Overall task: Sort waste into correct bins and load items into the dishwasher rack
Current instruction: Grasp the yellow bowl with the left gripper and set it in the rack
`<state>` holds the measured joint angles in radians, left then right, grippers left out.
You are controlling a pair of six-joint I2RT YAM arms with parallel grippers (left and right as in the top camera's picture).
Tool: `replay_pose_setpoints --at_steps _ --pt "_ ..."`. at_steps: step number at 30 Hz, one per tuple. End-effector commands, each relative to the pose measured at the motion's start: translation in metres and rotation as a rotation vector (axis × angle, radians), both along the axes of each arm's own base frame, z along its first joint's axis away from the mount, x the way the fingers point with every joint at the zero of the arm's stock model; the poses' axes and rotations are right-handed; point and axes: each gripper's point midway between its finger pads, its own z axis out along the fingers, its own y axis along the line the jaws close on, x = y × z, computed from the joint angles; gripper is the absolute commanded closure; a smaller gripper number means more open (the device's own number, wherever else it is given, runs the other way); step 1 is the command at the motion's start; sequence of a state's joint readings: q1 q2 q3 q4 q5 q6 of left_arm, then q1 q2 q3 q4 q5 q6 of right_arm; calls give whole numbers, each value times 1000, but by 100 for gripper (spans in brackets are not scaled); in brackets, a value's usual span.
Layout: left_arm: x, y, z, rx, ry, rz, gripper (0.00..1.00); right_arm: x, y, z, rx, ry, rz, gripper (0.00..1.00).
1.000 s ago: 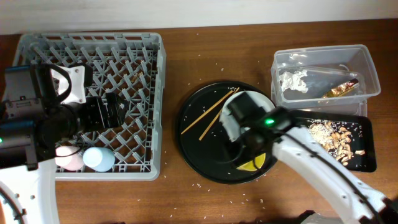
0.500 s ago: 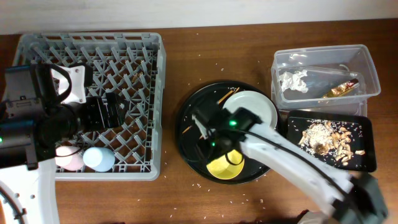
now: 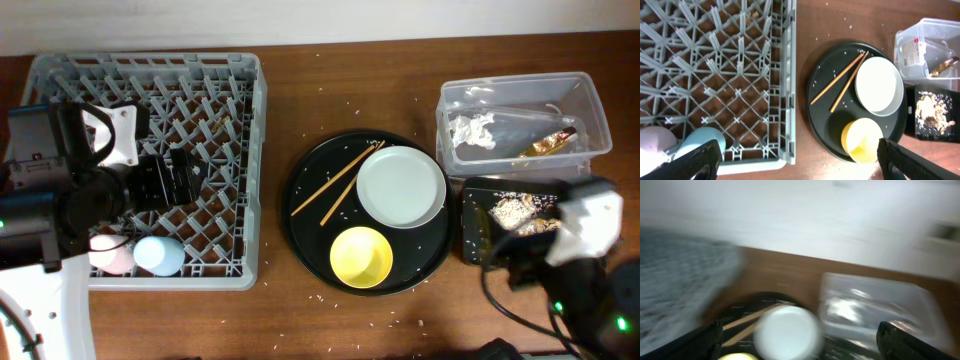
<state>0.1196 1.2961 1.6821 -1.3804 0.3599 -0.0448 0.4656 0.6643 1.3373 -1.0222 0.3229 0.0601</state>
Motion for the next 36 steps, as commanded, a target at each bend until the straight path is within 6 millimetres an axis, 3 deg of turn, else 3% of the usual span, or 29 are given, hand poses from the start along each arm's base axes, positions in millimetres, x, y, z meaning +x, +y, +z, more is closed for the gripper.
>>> replay_pose_setpoints --at_steps 1,3,4,7,13,14,24,27,28,29,32,34,36 --pt "0 -2 2 -1 -11 -18 1 5 -55 -43 -78 -34 -269 2" --pt "0 -2 2 -1 -12 -18 1 6 -73 -78 -53 -87 -360 2" --pt "0 -2 2 -1 -12 -18 1 8 -80 -121 -29 -165 -396 2" --pt "0 -2 2 -1 -12 -18 1 13 -84 -173 -14 -230 -422 1" --pt "0 -2 2 -1 -11 -18 1 45 -85 -232 0 -284 -432 2" --pt "0 -2 2 -1 -12 -18 1 45 -85 -226 7 -311 -433 2" --pt "0 -2 2 -1 -12 -18 1 45 -85 -232 0 -284 -432 1" --pt "18 -34 30 -185 -127 -102 1 45 -85 -232 0 -284 -432 2" --pt "29 -46 26 -162 -135 -140 1 45 -85 -232 0 -284 -432 1" --pt "34 -54 14 -124 -100 -156 1 45 -85 -232 0 -284 -432 2" --pt "37 -142 -57 5 102 -393 1 45 -85 -232 0 -284 -432 2" --pt "38 -162 -107 98 237 -451 2 45 -85 -232 0 -284 -432 2" --pt "21 -187 -169 162 421 -530 17 45 -85 -232 0 -284 -432 2"
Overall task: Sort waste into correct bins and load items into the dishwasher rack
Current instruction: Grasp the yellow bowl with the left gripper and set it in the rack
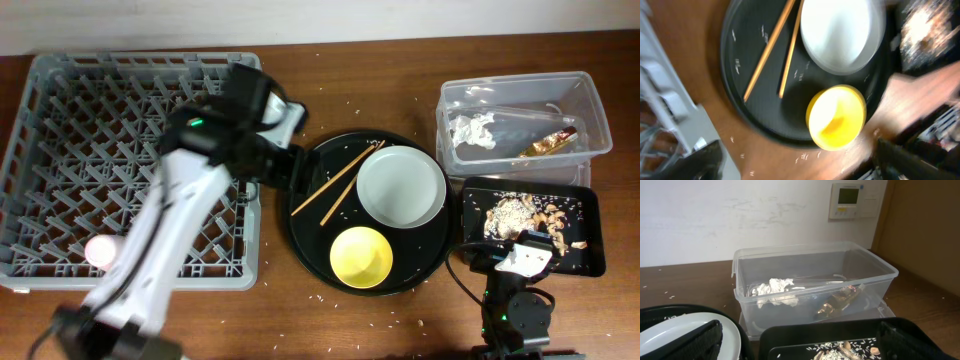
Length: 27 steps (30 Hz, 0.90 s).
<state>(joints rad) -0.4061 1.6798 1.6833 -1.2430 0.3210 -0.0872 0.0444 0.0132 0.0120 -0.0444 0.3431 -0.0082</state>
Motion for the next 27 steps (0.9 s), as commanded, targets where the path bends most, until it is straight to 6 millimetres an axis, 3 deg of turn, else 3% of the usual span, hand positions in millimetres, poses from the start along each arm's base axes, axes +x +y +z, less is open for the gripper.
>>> replay_pose_setpoints --at_steps 1,2,4,5,9,12,13,14,15,18,19,22,23,25,27 --pt "-19 -30 -89 158 178 -113 22 0 -2 -3 -3 8 -7 2" --pt "-28 -44 -124 195 238 -159 30 0 -2 -3 -3 8 -7 2" --pt "-39 -56 -166 266 303 -209 41 0 -2 -3 -3 8 -7 2" --pt "-39 -60 -174 285 295 -223 47 0 -2 -3 -3 8 -7 2" --pt "-42 -68 -181 291 285 -243 63 0 -2 -3 -3 8 -7 2" --pt "-52 -70 -192 303 305 -258 68 0 -2 -3 -3 8 -7 1" --pt "-61 -70 -198 316 322 -263 87 0 -2 -3 -3 8 -7 1" --pt "-65 -71 -197 322 331 -253 98 0 -2 -3 -3 8 -7 1" --pt "-65 -71 -193 321 334 -237 100 0 -2 -3 -3 8 -7 2" --pt "-50 -68 -134 287 308 -171 100 0 -2 -3 -3 8 -7 2" --pt "-33 -62 -99 263 236 -136 100 0 -2 -3 -3 8 -7 2" --pt "20 -23 -4 193 -1 19 100 0 -2 -3 -3 8 -7 2" --pt "29 -6 19 171 -57 69 100 0 -2 -3 -3 8 -7 2" --pt "33 26 35 189 -89 144 100 0 -2 -3 -3 9 -7 2" --pt "30 29 39 151 -65 152 100 0 -2 -3 -3 8 -7 1"
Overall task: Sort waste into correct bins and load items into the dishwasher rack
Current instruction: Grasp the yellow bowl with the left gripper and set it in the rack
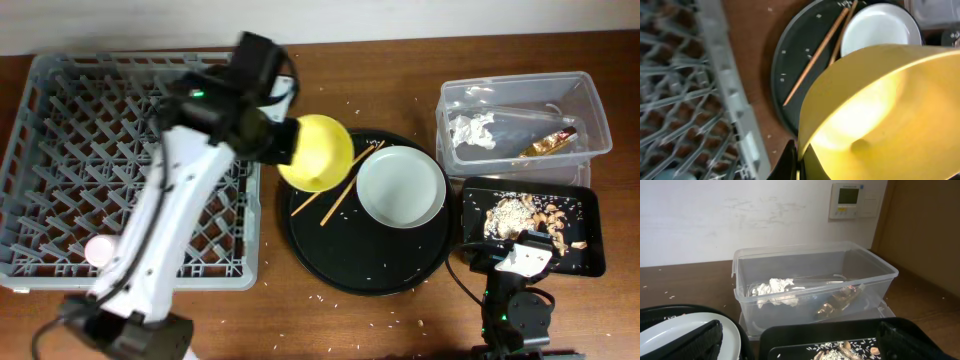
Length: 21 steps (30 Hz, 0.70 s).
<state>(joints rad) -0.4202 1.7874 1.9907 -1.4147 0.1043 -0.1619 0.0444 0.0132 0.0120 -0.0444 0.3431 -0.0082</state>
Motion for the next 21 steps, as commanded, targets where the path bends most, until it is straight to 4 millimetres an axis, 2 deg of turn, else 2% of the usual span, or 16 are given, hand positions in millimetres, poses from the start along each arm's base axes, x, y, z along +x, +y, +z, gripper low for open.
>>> replay_pose_setpoints --at_steps 1,2,3,5,7,10,14,16,18,21 --pt "-4 15 -6 62 20 21 100 0 -2 -3 -3 8 -7 2" --pt "0 62 -4 285 -27 192 100 0 -2 -3 -3 8 -7 1" --pt "3 92 2 404 -68 318 100 0 -2 -3 -3 8 -7 1" --pt "-4 177 34 716 -205 683 100 0 -2 -3 -3 8 -7 1" --pt "-6 212 47 804 -259 830 100 0 -2 -3 -3 8 -7 2" --pt "-3 257 36 911 -282 971 100 0 -2 -3 -3 8 -7 2" --pt "8 293 6 1088 -354 1035 100 0 -2 -3 -3 8 -7 2" --pt "14 294 -11 1106 -374 1041 100 0 -2 -3 -3 8 -7 2" --pt "19 292 -21 1064 -385 1060 100 0 -2 -3 -3 8 -7 2" --pt "25 285 -47 968 -351 1071 100 0 -2 -3 -3 8 -7 2"
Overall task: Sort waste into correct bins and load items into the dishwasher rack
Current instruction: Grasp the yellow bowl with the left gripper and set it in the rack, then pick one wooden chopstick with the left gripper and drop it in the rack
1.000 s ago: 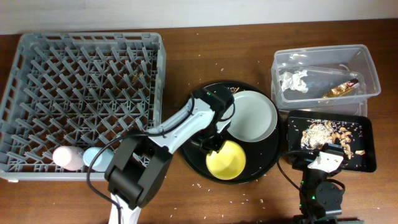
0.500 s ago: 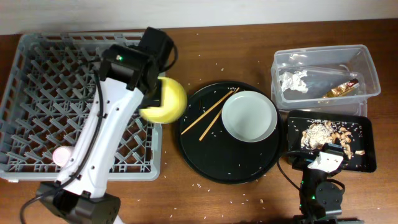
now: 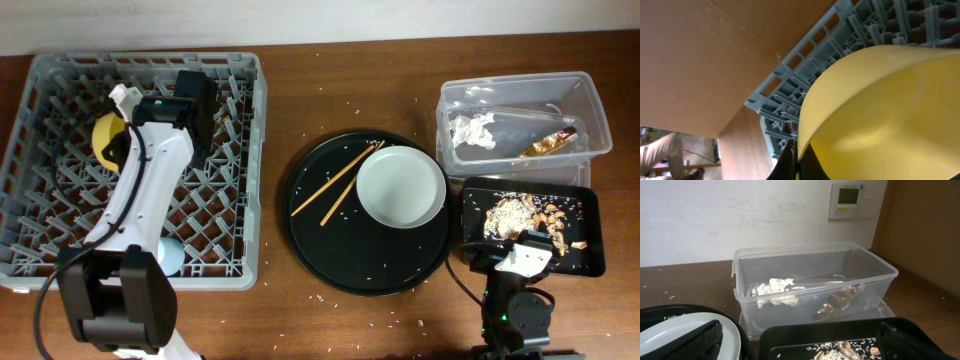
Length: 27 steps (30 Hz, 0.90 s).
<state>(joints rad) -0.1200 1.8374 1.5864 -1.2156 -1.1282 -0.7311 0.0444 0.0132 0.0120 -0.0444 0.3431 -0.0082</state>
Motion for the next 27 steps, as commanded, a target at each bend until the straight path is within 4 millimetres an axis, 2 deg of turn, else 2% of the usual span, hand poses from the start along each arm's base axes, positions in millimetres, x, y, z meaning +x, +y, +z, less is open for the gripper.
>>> replay_pose_setpoints --at_steps 1,4,7,9,13,14,15,16,17,18,20,22,23,24,26,27 --pt "3 1 -19 14 -18 9 100 0 -2 -3 -3 8 -7 2" --pt "5 4 -32 69 35 12 100 0 -2 -3 -3 8 -7 2" --pt "7 -4 -67 26 133 -2 100 0 -2 -3 -3 8 -7 2" --pt "7 -15 -74 18 171 -30 100 0 -2 -3 -3 8 -7 2" --pt "3 -43 -73 36 237 -109 100 0 -2 -3 -3 8 -7 2" --pt "2 -50 -73 41 253 -128 97 0 -2 -3 -3 8 -7 2" --pt "1 -55 -73 42 270 -143 85 0 -2 -3 -3 9 -7 2" --pt "-2 -62 -74 38 294 -160 46 0 -2 -3 -3 8 -7 2" --pt "-6 -69 -76 14 322 -174 20 0 -2 -3 -3 8 -7 2" --pt "-11 -79 -77 -47 349 -182 19 0 -2 -3 -3 8 -7 2" --pt "-20 -107 -78 -224 393 -204 19 0 -2 -3 -3 8 -7 1" --pt "-22 -154 -87 -444 492 -351 19 0 -2 -3 -3 8 -7 2" --pt "-23 -185 -94 -567 548 -467 19 0 -2 -3 -3 8 -7 2" --pt "-25 -232 -106 -753 604 -646 21 0 -2 -3 -3 8 -7 2" --pt "-25 -304 -110 -966 629 -956 24 0 -2 -3 -3 8 -7 2" --pt "-18 -316 -110 -953 600 -1002 24 0 -2 -3 -3 8 -7 2"
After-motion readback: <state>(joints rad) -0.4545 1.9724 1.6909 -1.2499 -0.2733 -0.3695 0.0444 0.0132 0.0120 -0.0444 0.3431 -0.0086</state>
